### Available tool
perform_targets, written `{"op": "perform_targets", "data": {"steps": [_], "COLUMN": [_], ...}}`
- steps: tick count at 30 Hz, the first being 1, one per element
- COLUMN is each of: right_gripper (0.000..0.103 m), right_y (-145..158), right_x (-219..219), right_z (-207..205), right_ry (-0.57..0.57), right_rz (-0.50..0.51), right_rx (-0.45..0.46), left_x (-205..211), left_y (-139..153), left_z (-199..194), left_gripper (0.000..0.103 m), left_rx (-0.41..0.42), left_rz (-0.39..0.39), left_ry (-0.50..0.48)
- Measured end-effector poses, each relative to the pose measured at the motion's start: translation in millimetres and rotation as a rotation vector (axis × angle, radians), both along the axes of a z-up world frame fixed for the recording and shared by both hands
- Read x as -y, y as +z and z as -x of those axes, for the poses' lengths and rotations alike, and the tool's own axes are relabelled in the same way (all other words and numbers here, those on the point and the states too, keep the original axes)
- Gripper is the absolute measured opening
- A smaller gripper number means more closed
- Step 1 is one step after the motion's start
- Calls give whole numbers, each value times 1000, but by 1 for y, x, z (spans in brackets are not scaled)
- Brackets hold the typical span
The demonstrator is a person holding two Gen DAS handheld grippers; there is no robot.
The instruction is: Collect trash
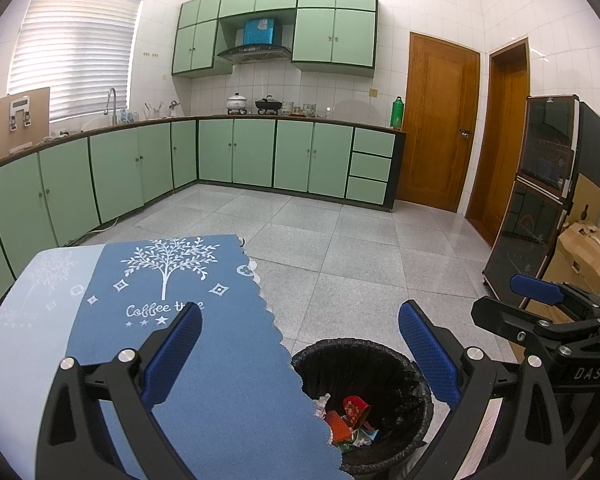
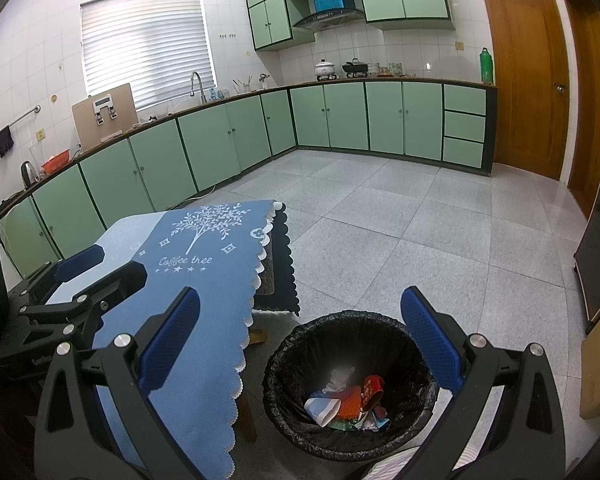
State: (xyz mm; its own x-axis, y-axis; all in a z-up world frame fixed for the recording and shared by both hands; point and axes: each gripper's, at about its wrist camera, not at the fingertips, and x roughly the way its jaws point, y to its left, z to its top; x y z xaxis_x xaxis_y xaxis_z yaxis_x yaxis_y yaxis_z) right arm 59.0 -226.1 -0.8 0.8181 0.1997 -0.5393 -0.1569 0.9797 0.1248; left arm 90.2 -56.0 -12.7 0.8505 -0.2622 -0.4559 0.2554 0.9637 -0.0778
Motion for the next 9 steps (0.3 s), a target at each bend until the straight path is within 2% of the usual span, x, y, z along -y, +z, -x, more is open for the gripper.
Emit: {"op": "perform_targets", "data": {"steps": [9], "right_gripper": [98], "right_y": [0], "right_x": [0], "right_z": [0], "right_ry": [1], "right_rz": [1], "right_rx": [0], "left_x": [0], "left_y": [-2], "left_z": [-2], "left_gripper": [97], "left_rx": [-1], "left_rz": [0], "left_ry": [3]}}
